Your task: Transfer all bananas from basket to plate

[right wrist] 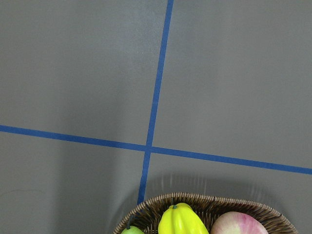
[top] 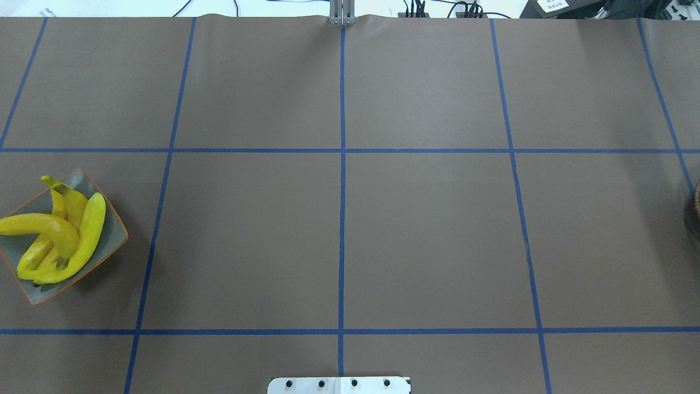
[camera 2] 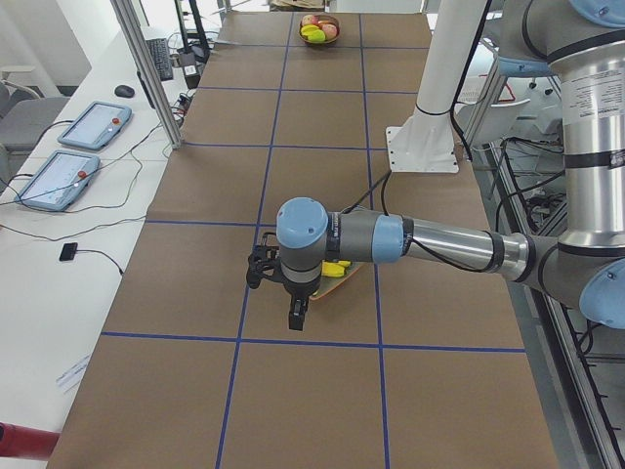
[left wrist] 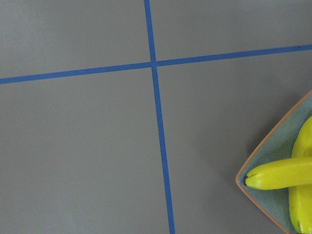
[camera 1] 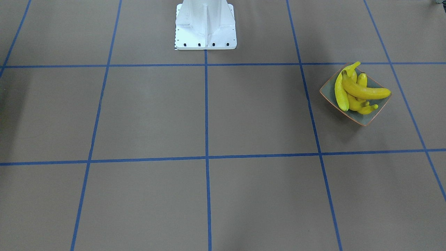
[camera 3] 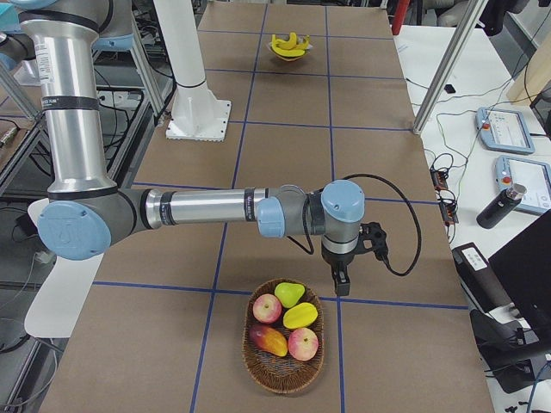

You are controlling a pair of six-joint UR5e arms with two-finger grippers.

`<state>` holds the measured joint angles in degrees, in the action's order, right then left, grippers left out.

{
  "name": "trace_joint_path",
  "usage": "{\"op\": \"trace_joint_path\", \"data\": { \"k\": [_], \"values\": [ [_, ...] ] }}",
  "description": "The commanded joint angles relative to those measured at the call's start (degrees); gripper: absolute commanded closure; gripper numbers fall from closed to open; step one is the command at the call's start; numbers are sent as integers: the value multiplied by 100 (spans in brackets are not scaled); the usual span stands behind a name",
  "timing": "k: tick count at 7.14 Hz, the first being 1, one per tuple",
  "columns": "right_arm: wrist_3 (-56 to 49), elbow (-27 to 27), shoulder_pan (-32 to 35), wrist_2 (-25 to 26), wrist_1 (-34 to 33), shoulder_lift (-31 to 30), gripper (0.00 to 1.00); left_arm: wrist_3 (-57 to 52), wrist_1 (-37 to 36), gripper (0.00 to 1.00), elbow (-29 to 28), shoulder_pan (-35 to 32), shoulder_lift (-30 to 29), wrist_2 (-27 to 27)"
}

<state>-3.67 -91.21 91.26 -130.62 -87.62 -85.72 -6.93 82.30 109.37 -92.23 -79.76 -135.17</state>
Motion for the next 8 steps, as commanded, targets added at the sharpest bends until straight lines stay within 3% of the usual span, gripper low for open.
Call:
{"op": "trace_joint_path", "data": {
  "k": [1, 8],
  "values": [
    [16, -28, -29, -25, 17, 3, 0, 7, -4, 0, 23, 3, 101, 17],
    [25, -195, -30, -60, 52, -14, 0, -28, -21, 0, 155, 3, 602, 25]
  ]
}}
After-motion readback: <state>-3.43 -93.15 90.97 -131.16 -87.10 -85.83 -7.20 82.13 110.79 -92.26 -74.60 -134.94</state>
